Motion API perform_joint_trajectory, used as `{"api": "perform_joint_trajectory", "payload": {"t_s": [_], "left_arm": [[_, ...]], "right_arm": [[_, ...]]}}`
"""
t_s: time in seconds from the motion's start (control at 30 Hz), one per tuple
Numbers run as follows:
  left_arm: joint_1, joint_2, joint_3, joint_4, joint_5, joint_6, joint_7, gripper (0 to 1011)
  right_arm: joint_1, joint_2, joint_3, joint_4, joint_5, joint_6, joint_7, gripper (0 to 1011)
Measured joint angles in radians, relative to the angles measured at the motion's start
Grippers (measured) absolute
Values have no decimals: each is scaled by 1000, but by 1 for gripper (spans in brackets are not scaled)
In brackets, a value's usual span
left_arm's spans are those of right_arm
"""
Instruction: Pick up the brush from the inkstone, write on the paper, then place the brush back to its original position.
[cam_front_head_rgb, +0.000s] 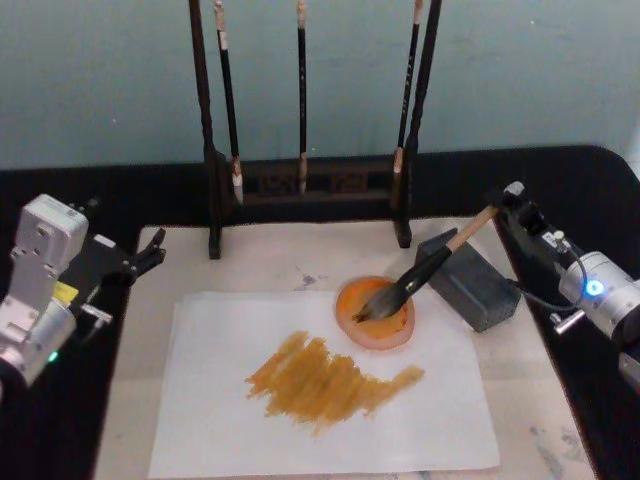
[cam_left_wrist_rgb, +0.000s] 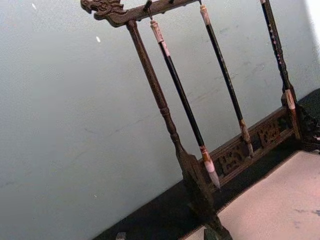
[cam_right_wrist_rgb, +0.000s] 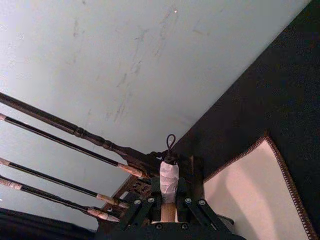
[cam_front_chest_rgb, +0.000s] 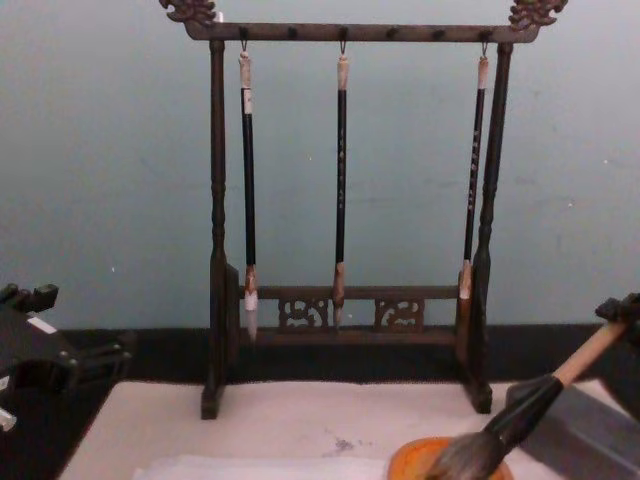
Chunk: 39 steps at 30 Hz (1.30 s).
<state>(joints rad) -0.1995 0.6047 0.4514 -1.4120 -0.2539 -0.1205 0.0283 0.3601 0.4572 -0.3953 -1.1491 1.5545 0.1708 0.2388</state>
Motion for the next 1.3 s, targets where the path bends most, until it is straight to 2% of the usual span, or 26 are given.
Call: {"api": "perform_joint_trajectory", "payload": {"t_s": [0.83,1.3], "left_arm": [[0,0,0,0,0,0,0,1010],[0,0,0,0,0,0,0,1010]], "right_arm": [[50,-19,-29,55,12,-17,2,163],[57,-26,-31,68,-9,-22,6,163]]}}
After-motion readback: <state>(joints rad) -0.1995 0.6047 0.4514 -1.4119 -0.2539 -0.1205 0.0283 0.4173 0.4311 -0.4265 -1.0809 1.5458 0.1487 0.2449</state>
